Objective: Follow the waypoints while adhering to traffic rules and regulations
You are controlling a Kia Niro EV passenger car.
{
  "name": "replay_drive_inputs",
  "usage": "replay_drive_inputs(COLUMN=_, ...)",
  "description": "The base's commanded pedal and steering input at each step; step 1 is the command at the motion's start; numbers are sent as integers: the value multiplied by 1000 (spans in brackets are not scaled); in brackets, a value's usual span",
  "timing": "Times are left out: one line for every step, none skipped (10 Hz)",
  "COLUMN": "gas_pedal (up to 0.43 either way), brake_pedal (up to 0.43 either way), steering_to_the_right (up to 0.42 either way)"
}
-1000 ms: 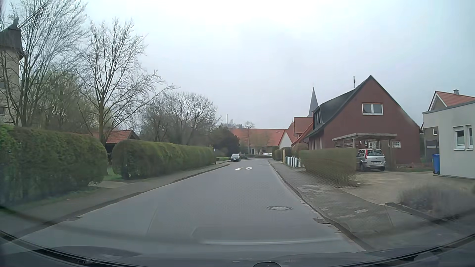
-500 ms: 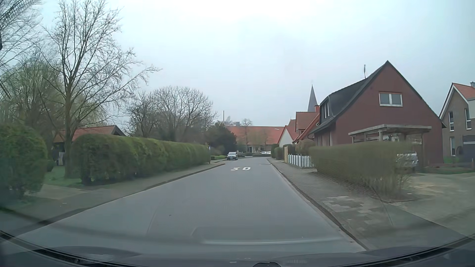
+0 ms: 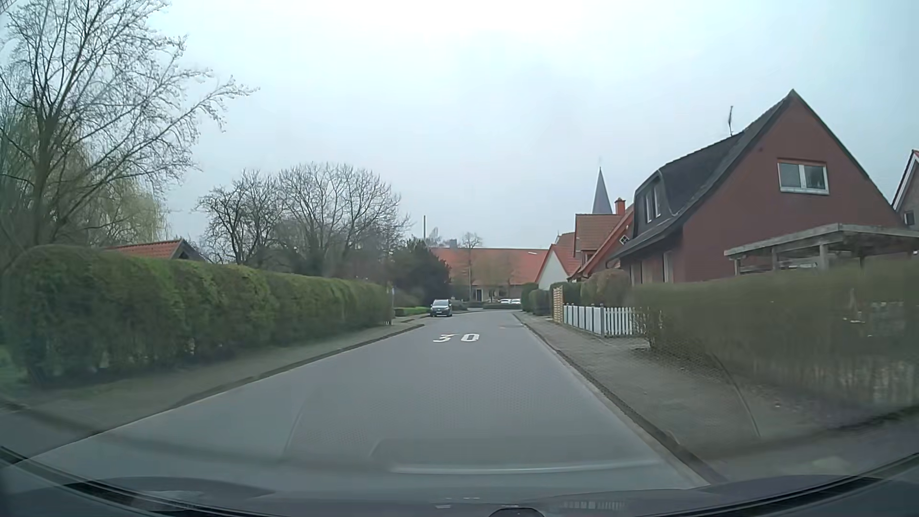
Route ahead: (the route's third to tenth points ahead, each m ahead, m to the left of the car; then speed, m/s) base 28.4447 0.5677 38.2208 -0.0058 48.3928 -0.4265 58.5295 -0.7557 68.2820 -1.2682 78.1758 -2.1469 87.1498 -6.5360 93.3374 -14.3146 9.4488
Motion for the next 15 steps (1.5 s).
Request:
replay_drive_inputs(gas_pedal=189, brake_pedal=0, steering_to_the_right=10)
replay_drive_inputs(gas_pedal=189, brake_pedal=0, steering_to_the_right=9)
replay_drive_inputs(gas_pedal=189, brake_pedal=0, steering_to_the_right=9)
replay_drive_inputs(gas_pedal=189, brake_pedal=0, steering_to_the_right=9)
replay_drive_inputs(gas_pedal=189, brake_pedal=0, steering_to_the_right=9)
replay_drive_inputs(gas_pedal=177, brake_pedal=0, steering_to_the_right=9)
replay_drive_inputs(gas_pedal=169, brake_pedal=0, steering_to_the_right=9)
replay_drive_inputs(gas_pedal=169, brake_pedal=0, steering_to_the_right=8)
replay_drive_inputs(gas_pedal=157, brake_pedal=0, steering_to_the_right=8)
replay_drive_inputs(gas_pedal=150, brake_pedal=0, steering_to_the_right=8)
replay_drive_inputs(gas_pedal=150, brake_pedal=0, steering_to_the_right=7)
replay_drive_inputs(gas_pedal=150, brake_pedal=0, steering_to_the_right=7)
replay_drive_inputs(gas_pedal=150, brake_pedal=0, steering_to_the_right=6)
replay_drive_inputs(gas_pedal=138, brake_pedal=0, steering_to_the_right=5)
replay_drive_inputs(gas_pedal=130, brake_pedal=0, steering_to_the_right=3)
